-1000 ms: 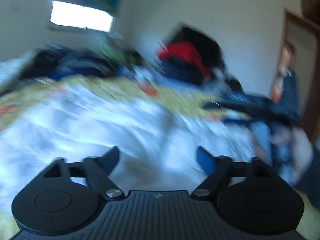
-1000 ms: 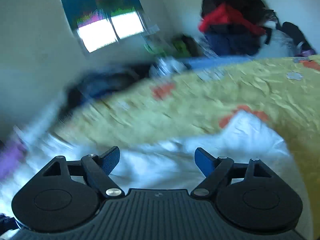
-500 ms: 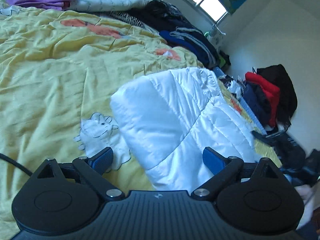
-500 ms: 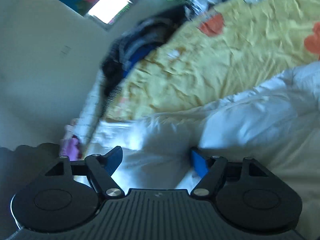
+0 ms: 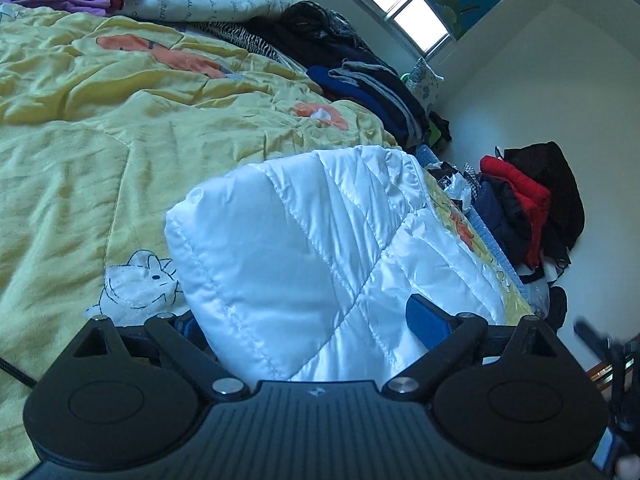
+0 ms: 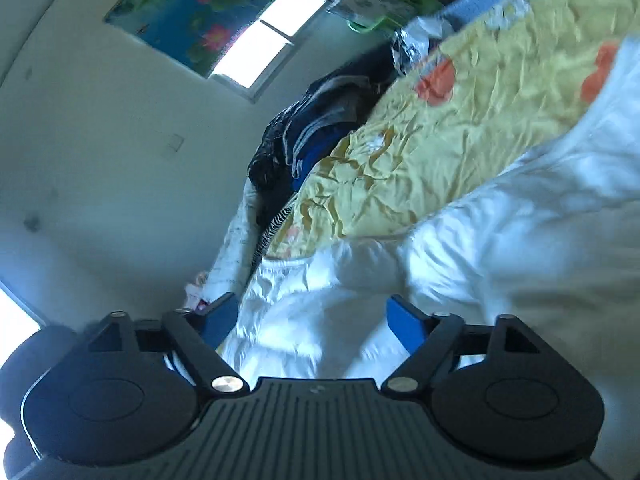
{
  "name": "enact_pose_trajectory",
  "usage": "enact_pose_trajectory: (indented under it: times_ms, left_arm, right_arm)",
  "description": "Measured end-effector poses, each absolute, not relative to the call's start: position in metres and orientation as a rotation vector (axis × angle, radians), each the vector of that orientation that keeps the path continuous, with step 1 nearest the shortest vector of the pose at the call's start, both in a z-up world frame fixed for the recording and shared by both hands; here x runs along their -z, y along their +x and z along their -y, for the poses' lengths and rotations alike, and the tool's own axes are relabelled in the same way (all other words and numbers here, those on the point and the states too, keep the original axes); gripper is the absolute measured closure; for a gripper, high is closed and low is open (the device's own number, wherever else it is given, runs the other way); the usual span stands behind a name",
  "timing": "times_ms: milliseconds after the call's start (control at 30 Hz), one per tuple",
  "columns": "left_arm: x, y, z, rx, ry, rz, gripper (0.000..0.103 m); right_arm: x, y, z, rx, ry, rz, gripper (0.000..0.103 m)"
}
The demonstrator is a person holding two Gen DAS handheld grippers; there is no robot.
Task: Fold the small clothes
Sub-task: 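Grasp the folded jacket's edge with the left tool and lift it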
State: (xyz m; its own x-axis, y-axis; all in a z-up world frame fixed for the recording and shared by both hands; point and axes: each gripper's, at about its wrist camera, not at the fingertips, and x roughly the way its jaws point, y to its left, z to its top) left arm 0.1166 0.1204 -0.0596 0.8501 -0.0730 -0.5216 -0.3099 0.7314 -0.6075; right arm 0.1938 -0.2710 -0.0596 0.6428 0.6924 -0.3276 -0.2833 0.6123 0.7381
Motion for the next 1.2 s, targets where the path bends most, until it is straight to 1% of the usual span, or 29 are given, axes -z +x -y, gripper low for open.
enact_pose_trajectory:
  times_ms: [67, 100, 167, 267, 367, 433, 500, 567, 633, 700, 733, 767, 833, 933, 1033, 1167, 1200]
  left_arm:
    - [0.059, 0.119, -0.117, -0.151, -0.733, -0.547, 0.005]
    - [0.059, 0.120, -0.115, -0.161, -0.724, -0.547, 0.005]
    - [0.056, 0.125, -0.109, -0.190, -0.699, -0.553, 0.005]
    - [0.054, 0.133, -0.098, -0.243, -0.630, -0.570, 0.005]
    - [0.052, 0.140, -0.093, -0.259, -0.599, -0.591, 0.005]
    - [0.051, 0.144, -0.094, -0.263, -0.612, -0.604, 0.005]
    - [0.049, 0.146, -0.097, -0.272, -0.623, -0.613, 0.012]
    - [0.044, 0.147, -0.098, -0.272, -0.615, -0.608, 0.039]
    - [0.037, 0.150, -0.096, -0.264, -0.579, -0.626, 0.047]
    - [0.028, 0.153, -0.090, -0.271, -0.539, -0.646, 0.058]
    - [0.022, 0.153, -0.086, -0.271, -0.522, -0.646, 0.068]
    - [0.016, 0.151, -0.081, -0.272, -0.501, -0.638, 0.074]
    - [-0.001, 0.146, -0.066, -0.279, -0.436, -0.599, 0.077]
    - [-0.028, 0.134, -0.035, -0.252, -0.337, -0.515, 0.077]
    - [-0.048, 0.122, 0.007, -0.208, -0.203, -0.442, 0.077]
    - [-0.063, 0.105, 0.062, -0.135, -0.010, -0.348, 0.077]
    - [-0.064, 0.100, 0.076, -0.114, 0.044, -0.317, 0.077]
  right_arm:
    - [0.061, 0.188, 0.273, -0.562, 0.584, -0.650, 0.017]
    - [0.067, 0.190, 0.275, -0.548, 0.575, -0.662, 0.018]
    - [0.083, 0.195, 0.280, -0.557, 0.612, -0.657, 0.017]
    - [0.103, 0.198, 0.277, -0.574, 0.595, -0.597, 0.020]
    - [0.104, 0.201, 0.276, -0.567, 0.603, -0.597, 0.019]
    - [0.104, 0.201, 0.285, -0.589, 0.658, -0.586, 0.019]
    - [0.108, 0.194, 0.302, -0.628, 0.772, -0.545, 0.019]
    - [0.121, 0.190, 0.323, -0.697, 0.933, -0.481, 0.019]
    - [0.135, 0.191, 0.341, -0.754, 1.104, -0.442, 0.018]
    - [0.143, 0.195, 0.351, -0.790, 1.201, -0.439, 0.017]
    - [0.144, 0.196, 0.352, -0.800, 1.211, -0.442, 0.016]
    - [0.143, 0.196, 0.351, -0.804, 1.199, -0.445, 0.015]
    - [0.140, 0.195, 0.347, -0.804, 1.163, -0.453, 0.015]
    - [0.142, 0.195, 0.350, -0.817, 1.196, -0.448, 0.013]
    - [0.154, 0.197, 0.364, -0.852, 1.372, -0.421, 0.010]
    - [0.169, 0.200, 0.381, -0.919, 1.629, -0.401, 0.000]
    - [0.170, 0.200, 0.386, -0.935, 1.667, -0.405, 0.000]
